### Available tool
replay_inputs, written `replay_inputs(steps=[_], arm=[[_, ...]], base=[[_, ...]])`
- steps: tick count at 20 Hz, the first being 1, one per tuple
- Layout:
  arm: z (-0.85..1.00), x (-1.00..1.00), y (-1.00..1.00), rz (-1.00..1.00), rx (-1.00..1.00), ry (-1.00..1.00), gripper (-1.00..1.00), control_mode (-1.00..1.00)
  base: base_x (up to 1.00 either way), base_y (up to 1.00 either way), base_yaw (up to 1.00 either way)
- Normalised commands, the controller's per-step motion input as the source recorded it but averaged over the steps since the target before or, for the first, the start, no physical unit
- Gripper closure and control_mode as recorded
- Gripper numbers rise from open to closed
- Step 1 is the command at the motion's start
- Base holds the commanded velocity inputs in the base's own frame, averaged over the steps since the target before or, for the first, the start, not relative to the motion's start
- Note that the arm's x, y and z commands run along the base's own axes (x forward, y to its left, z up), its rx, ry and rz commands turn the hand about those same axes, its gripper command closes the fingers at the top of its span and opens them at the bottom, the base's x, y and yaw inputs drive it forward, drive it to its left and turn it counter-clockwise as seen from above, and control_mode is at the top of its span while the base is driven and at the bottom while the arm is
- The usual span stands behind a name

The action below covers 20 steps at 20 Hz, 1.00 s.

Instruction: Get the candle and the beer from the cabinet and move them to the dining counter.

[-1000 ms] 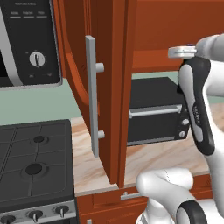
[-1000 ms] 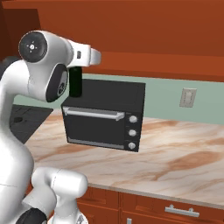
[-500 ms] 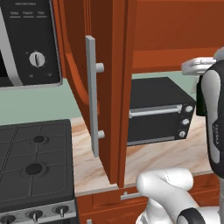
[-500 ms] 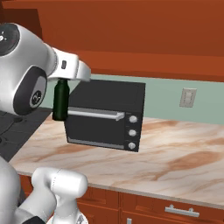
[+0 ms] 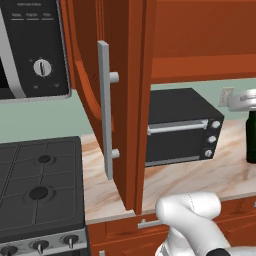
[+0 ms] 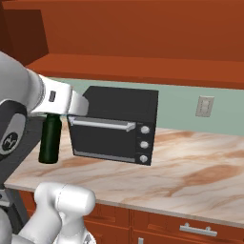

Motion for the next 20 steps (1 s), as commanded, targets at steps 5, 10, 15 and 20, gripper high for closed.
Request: replay_inputs(steps=[5,10,15,20], arm=[[0.0,-0.22,0.0,0.0,0.0,-0.16,1.0,-1.0],[0.11,0.0,0.0,-0.01,0.0,-0.04,1.0,-1.0],[0.15,-0.19,0.0,0.0,0.0,-0.09,1.0,-1.0],[0.05,-0.31,0.0,0.0,0.0,-0.08,1.0,-1.0]], base=[[0.0,0.0,0.0],[0.0,0.0,0.0],[0.0,0.0,0.0],[0.0,0.0,0.0]])
